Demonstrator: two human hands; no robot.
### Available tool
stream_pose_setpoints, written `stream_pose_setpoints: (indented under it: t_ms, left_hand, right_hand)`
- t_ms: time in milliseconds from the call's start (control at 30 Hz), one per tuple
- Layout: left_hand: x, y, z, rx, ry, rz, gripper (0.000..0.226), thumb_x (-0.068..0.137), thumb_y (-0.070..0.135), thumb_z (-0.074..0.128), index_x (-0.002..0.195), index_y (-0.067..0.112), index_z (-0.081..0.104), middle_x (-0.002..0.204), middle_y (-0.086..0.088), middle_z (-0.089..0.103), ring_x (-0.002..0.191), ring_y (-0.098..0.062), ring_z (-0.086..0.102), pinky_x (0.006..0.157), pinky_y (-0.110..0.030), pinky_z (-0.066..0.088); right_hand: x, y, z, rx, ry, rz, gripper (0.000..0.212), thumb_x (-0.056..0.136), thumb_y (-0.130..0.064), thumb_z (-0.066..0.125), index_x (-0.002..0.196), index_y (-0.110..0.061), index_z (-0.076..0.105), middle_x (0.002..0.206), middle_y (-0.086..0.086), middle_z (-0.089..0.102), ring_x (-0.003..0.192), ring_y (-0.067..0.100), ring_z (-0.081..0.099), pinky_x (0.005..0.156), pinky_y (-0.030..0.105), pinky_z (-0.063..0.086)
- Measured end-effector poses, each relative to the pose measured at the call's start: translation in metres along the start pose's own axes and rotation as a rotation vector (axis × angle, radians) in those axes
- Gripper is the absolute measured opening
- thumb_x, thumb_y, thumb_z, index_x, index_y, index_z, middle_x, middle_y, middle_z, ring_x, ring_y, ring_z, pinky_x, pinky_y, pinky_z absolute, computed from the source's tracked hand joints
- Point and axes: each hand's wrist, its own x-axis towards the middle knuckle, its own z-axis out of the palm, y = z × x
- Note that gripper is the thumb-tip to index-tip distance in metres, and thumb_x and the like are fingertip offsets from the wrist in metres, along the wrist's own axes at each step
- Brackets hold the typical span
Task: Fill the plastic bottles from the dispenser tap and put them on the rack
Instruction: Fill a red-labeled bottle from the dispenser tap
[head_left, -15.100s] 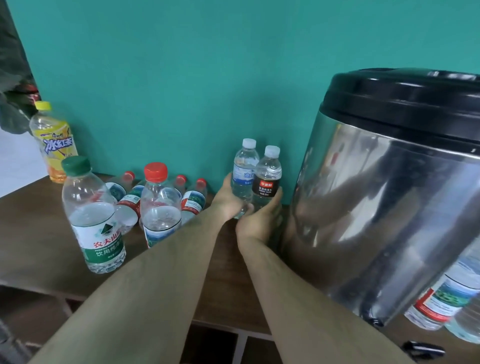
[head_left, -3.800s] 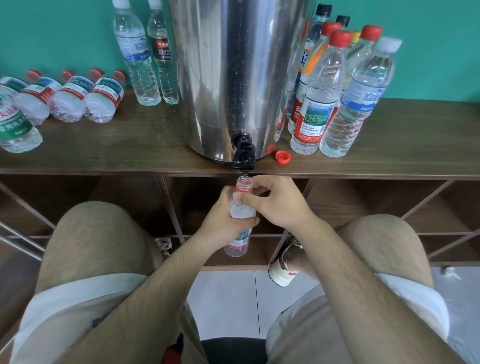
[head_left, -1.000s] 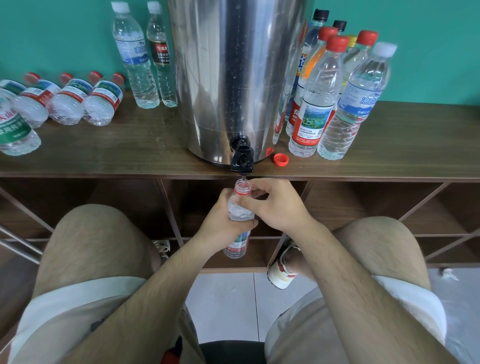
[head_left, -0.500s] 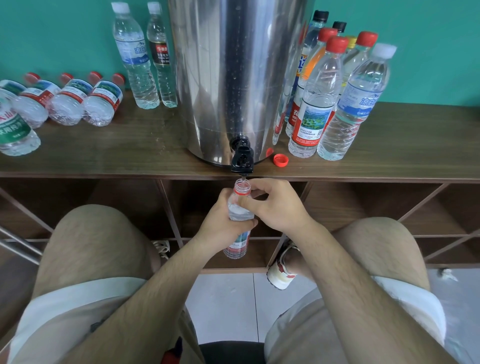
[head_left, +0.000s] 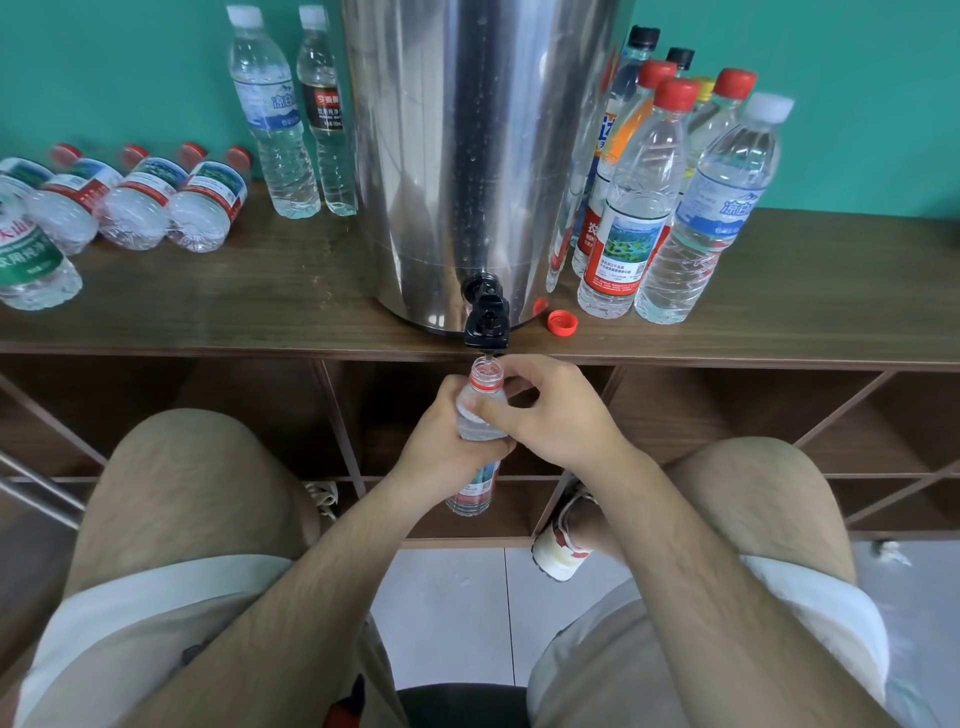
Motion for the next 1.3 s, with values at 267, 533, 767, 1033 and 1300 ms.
stream_pose_setpoints:
  t_ms: [267,533,767,1033,1300]
  left_hand:
    - [-0.002,0.009,-0.003,0.008,-0.020,0.030,0.061,0.083,0.021,0.086,0.129,0.027,0.046,0.116,0.009,0.063,0.114,-0.014,0.063,0.100,-0.038,0.054]
    - [0.000,0.004,-0.002,0.060,0.014,0.039,0.067,0.081,0.025,0.087,0.135,0.027,0.047,0.123,0.010,0.062,0.117,-0.012,0.061,0.106,-0.041,0.052]
    - [0.005,-0.002,0.002,0.080,0.026,-0.004,0.066,0.080,0.029,0.088,0.127,0.036,0.043,0.115,0.016,0.059,0.108,-0.012,0.061,0.096,-0.031,0.051]
    - [0.004,-0.004,0.001,0.069,0.026,0.006,0.067,0.079,0.027,0.089,0.123,0.042,0.041,0.112,0.019,0.058,0.101,-0.005,0.061,0.086,-0.021,0.046]
    - [0.003,-0.002,0.000,0.084,0.026,-0.003,0.068,0.080,0.026,0.089,0.130,0.034,0.043,0.119,0.013,0.060,0.113,-0.014,0.062,0.100,-0.034,0.051]
  right_hand:
    - [-0.012,-0.013,-0.010,-0.051,0.467,-0.457,0.044,0.093,-0.031,0.075,0.130,-0.011,0.061,0.136,0.001,0.057,0.120,0.014,0.060,0.085,0.034,0.058]
    - [-0.003,-0.022,-0.009,-0.144,0.491,-0.691,0.023,0.098,0.003,0.068,0.120,-0.004,0.069,0.138,0.016,0.064,0.130,0.033,0.059,0.114,0.032,0.040]
    - [-0.005,-0.016,-0.014,-0.003,0.430,-0.661,0.029,0.105,0.001,0.048,0.127,-0.015,0.057,0.146,0.003,0.058,0.138,0.018,0.056,0.113,0.033,0.046]
    - [-0.003,-0.013,-0.015,0.014,0.412,-0.639,0.025,0.111,-0.011,0.043,0.129,-0.017,0.059,0.148,0.001,0.058,0.140,0.016,0.055,0.113,0.036,0.047]
    - [-0.003,-0.016,-0.017,0.004,0.430,-0.649,0.027,0.109,-0.010,0.040,0.126,-0.017,0.060,0.145,-0.002,0.060,0.137,0.016,0.058,0.108,0.042,0.052]
